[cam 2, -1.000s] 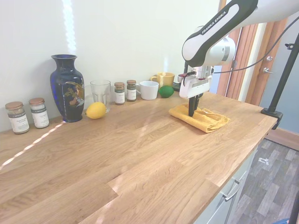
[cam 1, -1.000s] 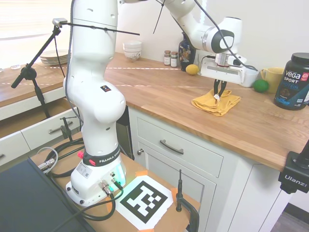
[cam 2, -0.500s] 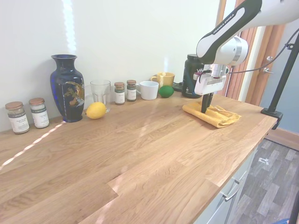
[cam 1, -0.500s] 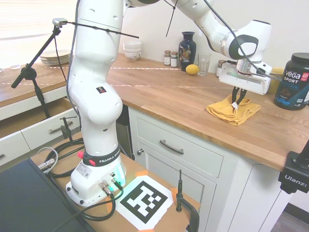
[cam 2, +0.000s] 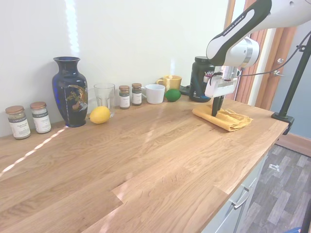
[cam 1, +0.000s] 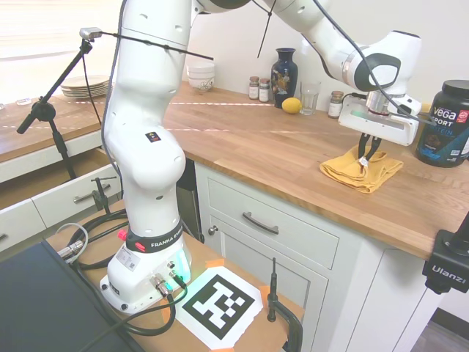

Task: Wipe the counter

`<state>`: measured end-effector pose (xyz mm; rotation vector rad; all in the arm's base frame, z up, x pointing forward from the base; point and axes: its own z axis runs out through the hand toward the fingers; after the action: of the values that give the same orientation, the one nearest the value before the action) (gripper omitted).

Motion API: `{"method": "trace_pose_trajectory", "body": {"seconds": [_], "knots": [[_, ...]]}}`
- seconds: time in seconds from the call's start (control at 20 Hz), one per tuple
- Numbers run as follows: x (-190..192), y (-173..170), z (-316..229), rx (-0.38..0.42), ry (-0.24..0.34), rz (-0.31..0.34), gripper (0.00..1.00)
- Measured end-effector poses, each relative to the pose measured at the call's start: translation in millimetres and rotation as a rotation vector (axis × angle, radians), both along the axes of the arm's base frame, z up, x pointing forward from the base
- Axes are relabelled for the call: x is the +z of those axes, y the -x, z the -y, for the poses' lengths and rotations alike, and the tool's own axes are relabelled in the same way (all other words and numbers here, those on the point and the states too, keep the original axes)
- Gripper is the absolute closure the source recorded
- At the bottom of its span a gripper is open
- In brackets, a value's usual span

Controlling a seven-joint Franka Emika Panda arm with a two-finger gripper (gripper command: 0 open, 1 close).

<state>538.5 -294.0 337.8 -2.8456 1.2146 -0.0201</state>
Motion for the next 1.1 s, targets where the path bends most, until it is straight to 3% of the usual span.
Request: {"method": "trace_pose_trajectory", "body": {"seconds": [0.45,1.1], "knots": [[0,-22,-102,0.048,0.052,-0.015,1.0],[-2,-37,-308,0.104,0.107,-0.012,1.0]]}}
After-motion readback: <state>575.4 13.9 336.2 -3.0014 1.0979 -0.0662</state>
